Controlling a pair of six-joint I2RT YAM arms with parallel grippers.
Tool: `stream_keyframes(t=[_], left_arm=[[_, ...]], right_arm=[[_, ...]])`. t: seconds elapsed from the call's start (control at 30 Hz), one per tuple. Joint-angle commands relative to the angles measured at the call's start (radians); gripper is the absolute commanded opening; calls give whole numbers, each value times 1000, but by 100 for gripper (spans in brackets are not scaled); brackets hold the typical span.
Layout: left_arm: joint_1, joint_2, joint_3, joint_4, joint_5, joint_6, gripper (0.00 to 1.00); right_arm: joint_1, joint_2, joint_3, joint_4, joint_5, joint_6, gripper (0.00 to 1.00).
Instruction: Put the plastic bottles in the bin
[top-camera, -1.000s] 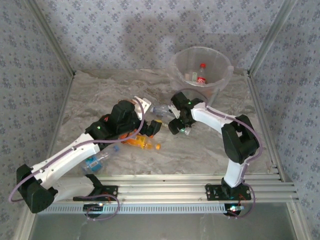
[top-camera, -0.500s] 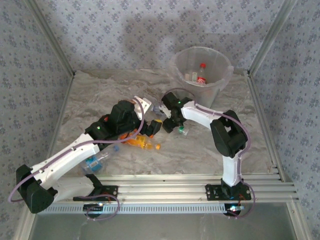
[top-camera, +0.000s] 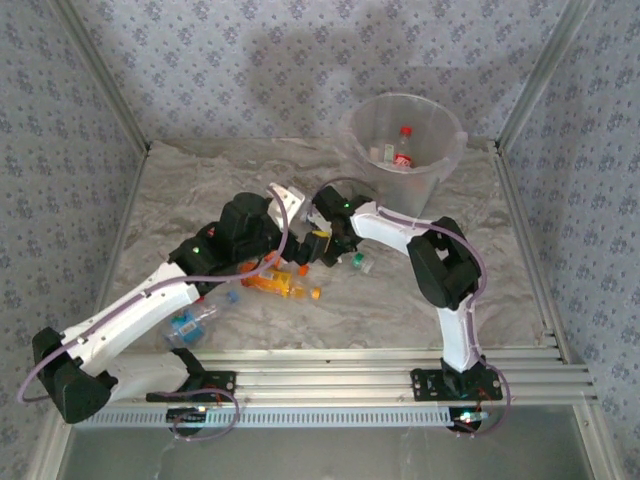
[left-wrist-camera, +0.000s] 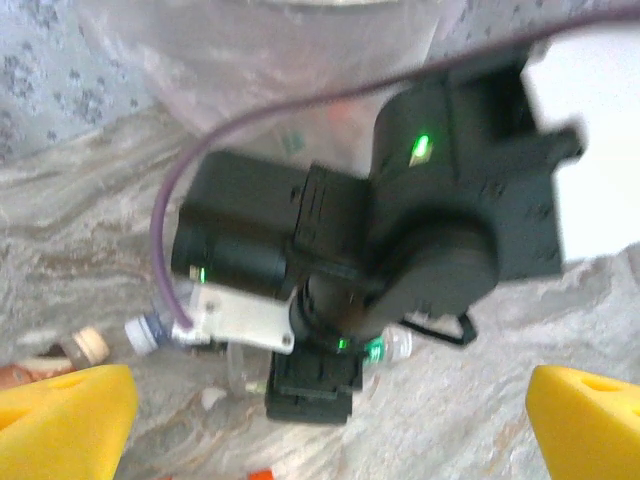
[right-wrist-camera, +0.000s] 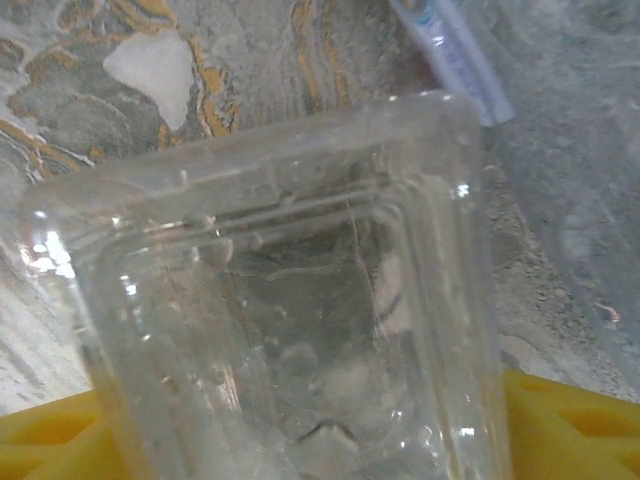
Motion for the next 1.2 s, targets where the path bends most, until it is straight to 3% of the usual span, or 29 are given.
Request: stream_keyframes(t=[0.0,0.27,0.47,0.77,1.17], left_arm=[[-4,27,52,30,22,15,100],[-3,-28,-89,145,29,19,100],[-35,-98,-148,164,1,55,100],[-139,-193,-205,188,-160,107,100],[-140,-306,-248,271,-135,87,100]], right_arm=[[10,28,43,-10,12,-24,70],[24,-21,26,-11,5,-1,57],[23,-153,-49,36,-65,74,56],[7,-350,-121,60,-175,170,55],[-87,-618,-75,63,-306,271,57]])
